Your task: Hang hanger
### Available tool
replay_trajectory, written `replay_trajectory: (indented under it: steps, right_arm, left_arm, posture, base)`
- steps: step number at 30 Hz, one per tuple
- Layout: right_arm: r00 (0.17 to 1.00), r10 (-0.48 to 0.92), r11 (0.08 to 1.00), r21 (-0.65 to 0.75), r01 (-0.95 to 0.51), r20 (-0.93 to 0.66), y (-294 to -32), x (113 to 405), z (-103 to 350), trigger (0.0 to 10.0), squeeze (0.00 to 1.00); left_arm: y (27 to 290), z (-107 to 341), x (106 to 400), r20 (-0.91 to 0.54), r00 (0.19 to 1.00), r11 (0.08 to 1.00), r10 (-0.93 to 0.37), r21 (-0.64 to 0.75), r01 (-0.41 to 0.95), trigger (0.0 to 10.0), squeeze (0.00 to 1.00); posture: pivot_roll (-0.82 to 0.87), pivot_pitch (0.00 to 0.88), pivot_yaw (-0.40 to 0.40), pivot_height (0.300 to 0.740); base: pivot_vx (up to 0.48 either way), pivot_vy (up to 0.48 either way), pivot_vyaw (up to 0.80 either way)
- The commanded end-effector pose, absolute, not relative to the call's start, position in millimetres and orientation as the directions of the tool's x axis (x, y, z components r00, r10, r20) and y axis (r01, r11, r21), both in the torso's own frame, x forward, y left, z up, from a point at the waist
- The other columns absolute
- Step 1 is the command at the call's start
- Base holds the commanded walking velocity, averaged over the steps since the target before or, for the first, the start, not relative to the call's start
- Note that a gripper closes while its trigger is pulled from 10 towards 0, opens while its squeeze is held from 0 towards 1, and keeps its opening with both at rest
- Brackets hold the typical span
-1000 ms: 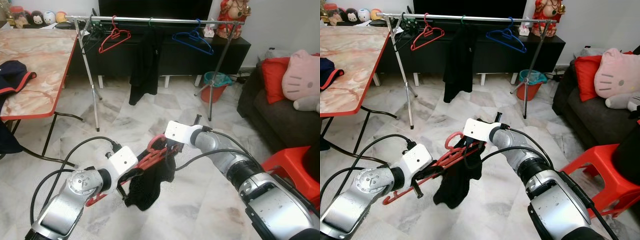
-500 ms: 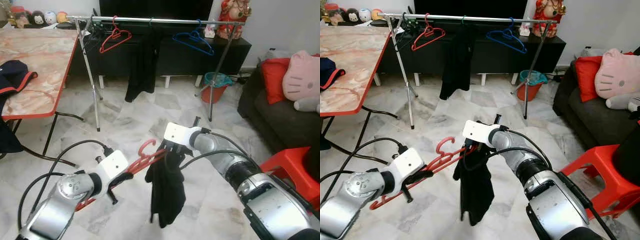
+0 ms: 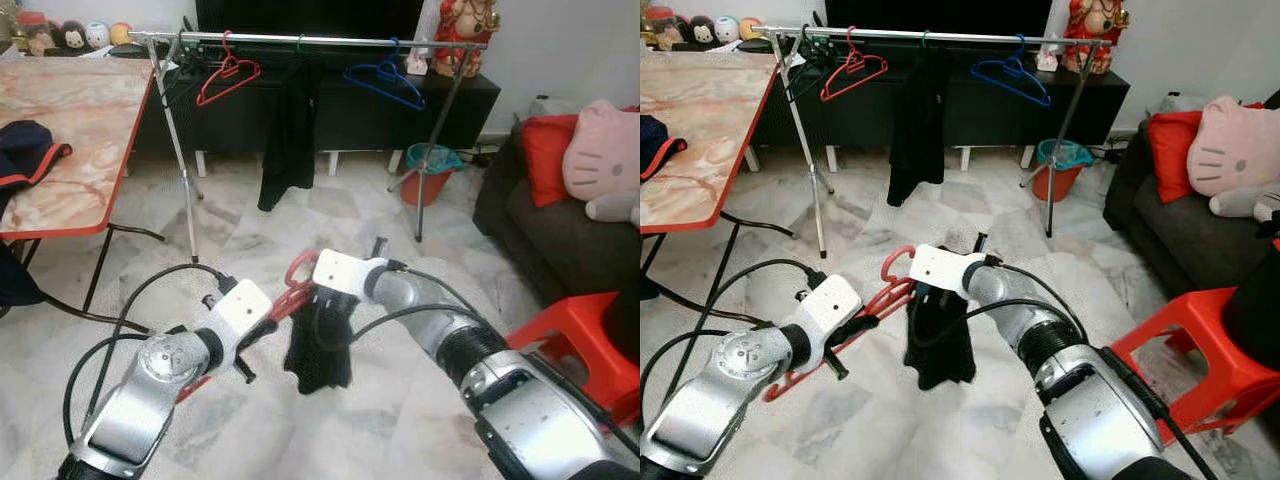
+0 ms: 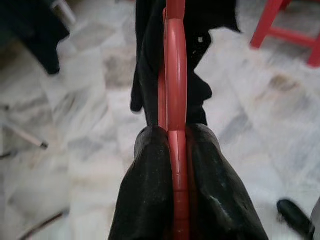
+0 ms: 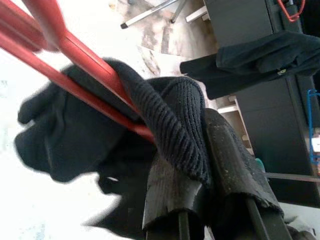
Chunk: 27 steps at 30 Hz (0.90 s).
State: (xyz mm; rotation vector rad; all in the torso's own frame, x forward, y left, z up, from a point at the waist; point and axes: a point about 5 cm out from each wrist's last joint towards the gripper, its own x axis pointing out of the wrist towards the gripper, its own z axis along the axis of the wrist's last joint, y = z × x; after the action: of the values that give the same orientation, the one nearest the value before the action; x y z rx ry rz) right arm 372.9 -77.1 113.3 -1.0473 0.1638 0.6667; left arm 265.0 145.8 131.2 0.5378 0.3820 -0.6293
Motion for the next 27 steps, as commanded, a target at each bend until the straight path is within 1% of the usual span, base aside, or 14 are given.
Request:
replay_trajectory:
  steps: [1, 6, 12, 15, 19, 20, 25, 27]
  right_arm:
    - [0.800, 0.431, 0.340, -0.746, -0.573, -0.418, -76.7, 373.7, 116.4, 10.0, 0.00]
    - [0.805, 0.423, 0.347, -0.746, -0.568, -0.416, -76.1, 374.3, 116.9, 10.0, 0.00]
    - [0.800, 0.431, 0.342, -0.745, -0.573, -0.417, -74.3, 373.5, 116.4, 10.0, 0.00]
    - [0.790, 0.449, 0.333, -0.742, -0.582, -0.418, -70.6, 371.9, 115.9, 10.0, 0.00]
    - [0.783, 0.461, 0.325, -0.741, -0.588, -0.418, -68.6, 371.0, 115.7, 10.0, 0.00]
    - [0.780, 0.467, 0.323, -0.740, -0.590, -0.417, -67.6, 370.6, 115.7, 10.0, 0.00]
    - [0.776, 0.473, 0.319, -0.740, -0.591, -0.416, -66.4, 370.4, 116.0, 10.0, 0.00]
    - [0.780, 0.470, 0.322, -0.743, -0.587, -0.413, -67.4, 371.4, 117.3, 10.0, 0.00]
  left_arm:
    - [152.1, 132.6, 269.9, -0.499, 0.781, 0.709, -0.376, 0.389, 0.589, 10.0, 0.00]
    - [157.5, 130.1, 272.7, -0.510, 0.796, 0.730, -0.325, 0.400, 0.554, 10.0, 0.00]
    - [157.0, 132.7, 274.9, -0.489, 0.812, 0.735, -0.319, 0.413, 0.538, 10.0, 0.00]
    - [149.7, 136.4, 275.6, -0.462, 0.807, 0.747, -0.368, 0.370, 0.552, 10.0, 0.00]
    - [143.3, 137.2, 273.2, -0.455, 0.788, 0.740, -0.414, 0.335, 0.583, 10.0, 0.00]
    - [140.1, 137.9, 271.2, -0.449, 0.775, 0.735, -0.444, 0.312, 0.602, 10.0, 0.00]
    - [140.9, 137.4, 270.9, -0.449, 0.775, 0.733, -0.445, 0.315, 0.603, 10.0, 0.00]
    - [142.2, 137.0, 264.4, -0.462, 0.731, 0.696, -0.502, 0.286, 0.658, 10.0, 0.00]
  posture:
    - [0.13, 0.005, -0.147, 0.740]
    - [0.13, 0.005, -0.147, 0.740]
    - [0.13, 0.005, -0.148, 0.740]
    - [0.13, 0.005, -0.149, 0.740]
    - [0.13, 0.005, -0.149, 0.740]
    - [0.13, 0.005, -0.149, 0.740]
    - [0.13, 0.004, -0.149, 0.740]
    - [0.13, 0.004, -0.149, 0.740]
  base:
    - [0.000, 0.000, 0.00]
    - [0.000, 0.000, 0.00]
    - [0.000, 0.000, 0.00]
    - [0.000, 0.000, 0.00]
    - [0.000, 0.000, 0.00]
    - [0.000, 0.000, 0.00]
    - [0.000, 0.000, 0.00]
    - [0.000, 0.000, 0.00]
